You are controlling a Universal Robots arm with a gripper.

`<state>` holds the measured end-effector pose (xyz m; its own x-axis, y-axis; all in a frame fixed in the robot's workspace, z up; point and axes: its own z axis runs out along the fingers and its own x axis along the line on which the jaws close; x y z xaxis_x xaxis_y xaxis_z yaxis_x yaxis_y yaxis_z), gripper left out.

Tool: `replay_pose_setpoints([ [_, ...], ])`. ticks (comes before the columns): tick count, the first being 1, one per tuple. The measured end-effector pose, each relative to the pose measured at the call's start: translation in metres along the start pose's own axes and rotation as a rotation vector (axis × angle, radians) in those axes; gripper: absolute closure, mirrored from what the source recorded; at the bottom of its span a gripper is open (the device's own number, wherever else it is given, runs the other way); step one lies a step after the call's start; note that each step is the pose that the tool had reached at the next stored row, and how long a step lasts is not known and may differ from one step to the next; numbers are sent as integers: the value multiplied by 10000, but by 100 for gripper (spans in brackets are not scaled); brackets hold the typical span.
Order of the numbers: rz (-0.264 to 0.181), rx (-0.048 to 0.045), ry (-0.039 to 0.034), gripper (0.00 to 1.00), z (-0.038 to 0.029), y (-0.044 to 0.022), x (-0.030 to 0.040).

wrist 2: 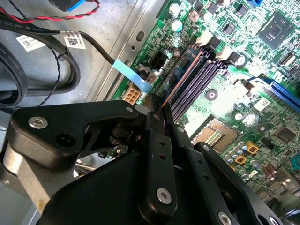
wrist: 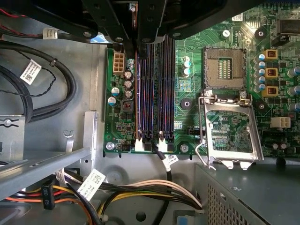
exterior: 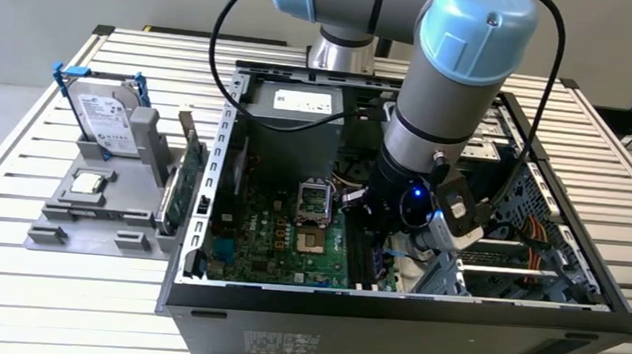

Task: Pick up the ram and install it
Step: 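Insert the ram into the slot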

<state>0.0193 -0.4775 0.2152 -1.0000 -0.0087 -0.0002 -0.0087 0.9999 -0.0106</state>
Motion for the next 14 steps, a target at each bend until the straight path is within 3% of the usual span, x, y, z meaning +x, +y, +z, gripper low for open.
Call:
replay_pose_setpoints([
  [14, 0, 10, 52, 100, -15, 6, 7],
])
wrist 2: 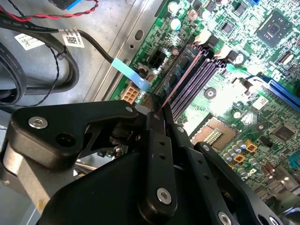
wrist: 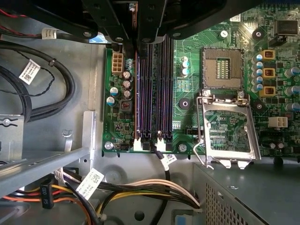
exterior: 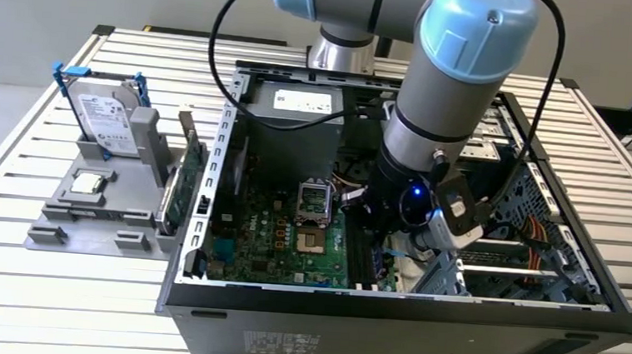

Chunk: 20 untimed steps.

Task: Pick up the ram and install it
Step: 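Insert the ram into the slot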

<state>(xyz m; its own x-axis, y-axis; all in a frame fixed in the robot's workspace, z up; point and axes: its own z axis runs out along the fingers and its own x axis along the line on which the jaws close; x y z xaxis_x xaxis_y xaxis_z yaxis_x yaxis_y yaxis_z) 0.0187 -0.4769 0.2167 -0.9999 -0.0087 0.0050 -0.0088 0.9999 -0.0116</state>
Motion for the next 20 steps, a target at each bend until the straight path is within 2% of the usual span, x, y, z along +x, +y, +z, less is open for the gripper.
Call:
replay_pose_setpoints([
  [7, -1, 23, 68, 100, -12, 5, -3],
  [20, 25, 27, 69, 100, -7, 6, 8],
])
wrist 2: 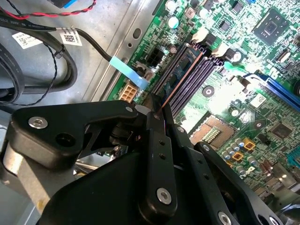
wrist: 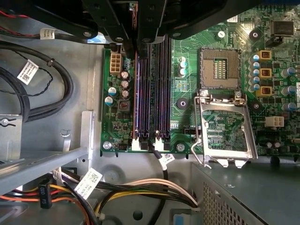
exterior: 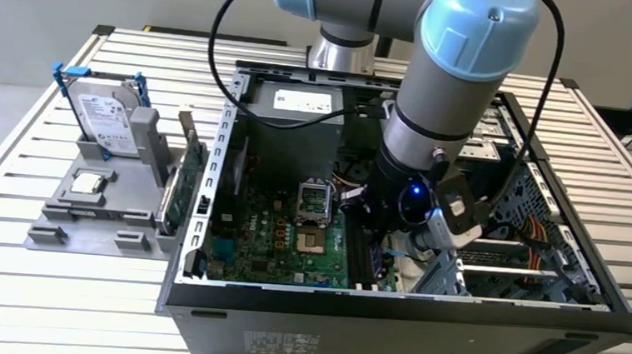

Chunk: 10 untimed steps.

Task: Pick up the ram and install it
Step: 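Insert the ram into the slot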

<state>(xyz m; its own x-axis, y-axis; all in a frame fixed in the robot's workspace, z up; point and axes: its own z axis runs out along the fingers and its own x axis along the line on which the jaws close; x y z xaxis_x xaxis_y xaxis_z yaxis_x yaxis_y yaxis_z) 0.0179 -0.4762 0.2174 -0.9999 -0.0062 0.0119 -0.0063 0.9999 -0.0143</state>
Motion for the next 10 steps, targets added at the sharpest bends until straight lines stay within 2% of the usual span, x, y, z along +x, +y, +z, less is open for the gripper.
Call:
replay_pose_setpoints([
  [10, 6, 3, 0, 100, 60, 0, 1],
])
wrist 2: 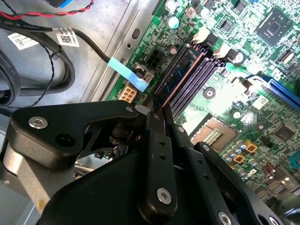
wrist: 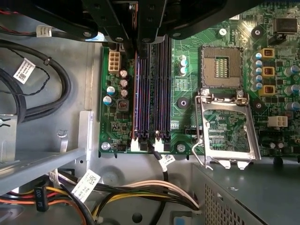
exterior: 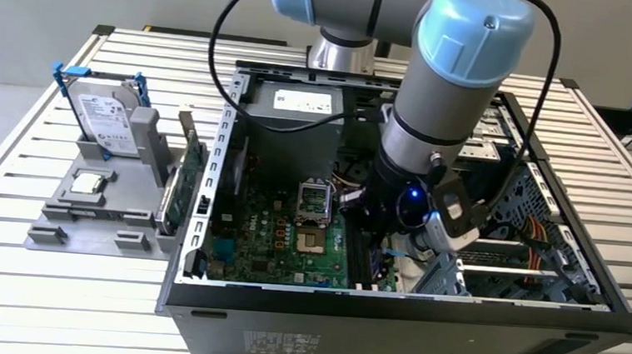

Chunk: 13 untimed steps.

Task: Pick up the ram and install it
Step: 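Insert the ram into the slot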

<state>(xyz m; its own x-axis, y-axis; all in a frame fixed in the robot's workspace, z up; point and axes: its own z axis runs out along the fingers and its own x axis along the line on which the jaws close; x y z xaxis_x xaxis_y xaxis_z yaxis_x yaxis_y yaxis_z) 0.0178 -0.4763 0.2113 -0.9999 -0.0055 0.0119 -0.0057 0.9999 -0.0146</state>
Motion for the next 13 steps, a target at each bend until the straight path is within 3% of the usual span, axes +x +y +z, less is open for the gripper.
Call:
replay_pose_setpoints([
  [12, 0, -12, -1, 100, 15, 2, 0],
  [13, 0, -31, -3, 0, 22, 6, -1],
])
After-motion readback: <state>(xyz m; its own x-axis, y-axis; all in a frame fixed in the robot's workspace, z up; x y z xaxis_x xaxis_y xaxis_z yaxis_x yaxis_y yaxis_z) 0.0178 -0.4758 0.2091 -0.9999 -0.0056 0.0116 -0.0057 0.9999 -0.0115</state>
